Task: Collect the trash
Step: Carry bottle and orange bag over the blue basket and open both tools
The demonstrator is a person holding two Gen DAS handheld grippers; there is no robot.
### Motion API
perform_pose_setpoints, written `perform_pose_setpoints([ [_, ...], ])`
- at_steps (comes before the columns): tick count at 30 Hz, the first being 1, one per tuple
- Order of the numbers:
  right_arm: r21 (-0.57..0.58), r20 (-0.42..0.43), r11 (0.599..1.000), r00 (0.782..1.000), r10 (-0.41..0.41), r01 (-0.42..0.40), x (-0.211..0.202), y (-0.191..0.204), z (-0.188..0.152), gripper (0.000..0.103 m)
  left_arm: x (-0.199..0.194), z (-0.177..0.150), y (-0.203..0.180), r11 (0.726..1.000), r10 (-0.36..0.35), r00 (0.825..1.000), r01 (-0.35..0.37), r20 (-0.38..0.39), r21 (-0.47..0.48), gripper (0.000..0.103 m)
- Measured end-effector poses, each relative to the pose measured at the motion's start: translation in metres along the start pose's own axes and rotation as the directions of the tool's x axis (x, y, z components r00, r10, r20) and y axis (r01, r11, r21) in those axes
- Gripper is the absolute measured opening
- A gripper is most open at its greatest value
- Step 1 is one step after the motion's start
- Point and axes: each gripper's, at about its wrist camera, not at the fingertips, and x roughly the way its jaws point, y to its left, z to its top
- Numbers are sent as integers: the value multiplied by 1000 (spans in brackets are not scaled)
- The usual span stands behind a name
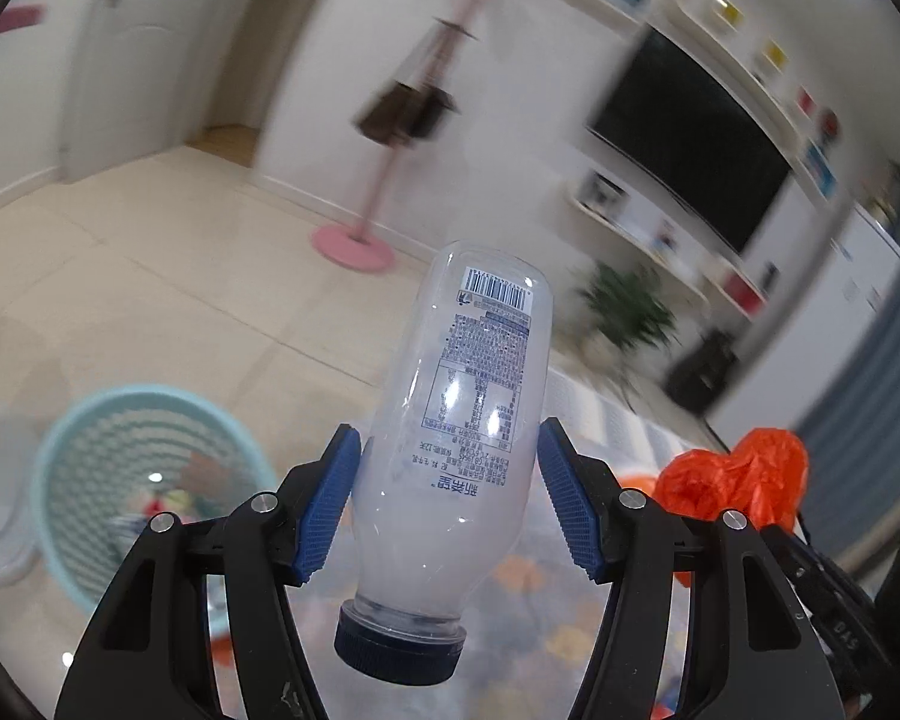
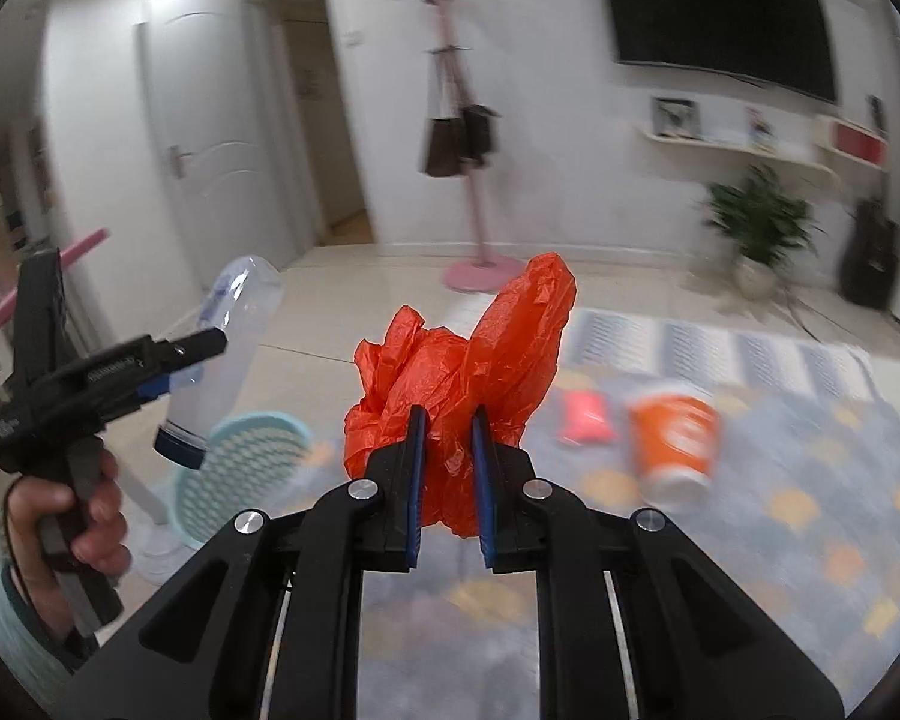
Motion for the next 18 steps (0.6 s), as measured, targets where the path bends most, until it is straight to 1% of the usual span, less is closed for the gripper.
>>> perform_pose_setpoints([
  [2,-29,-9,999,999,39,-40,20,29,8,12,-9,5,26,998,41,999,-41,13,-49,59],
  [4,-46,-22,997,998,55,-56,37,51,12,12,-12,7,54,990,88,996,-88,2,-108,59],
  [6,-48,-48,994,994,99,-102,55,73,13,12,-11,4,83,977,104,994,-106,-24,-187,59],
  [8,-51,-70,990,990,125,-129,74,90,13,12,-10,2,105,964,115,992,-124,-49,-237,59],
  [9,-55,-87,988,986,142,-147,88,102,12,12,-9,1,117,958,137,989,-146,-55,-246,59],
  [12,-55,-147,981,973,175,-185,125,123,7,12,-7,-2,139,951,201,977,-212,-71,-224,59],
  [14,-56,-187,979,966,181,-195,150,136,-3,12,-2,-7,154,943,221,970,-238,-97,-231,59],
  [16,-49,-217,978,958,186,-201,169,145,-11,12,5,-12,170,932,242,960,-270,-137,-241,59],
  [18,-17,-254,979,948,195,-205,191,152,-24,12,10,-15,187,922,265,950,-300,-165,-244,59],
])
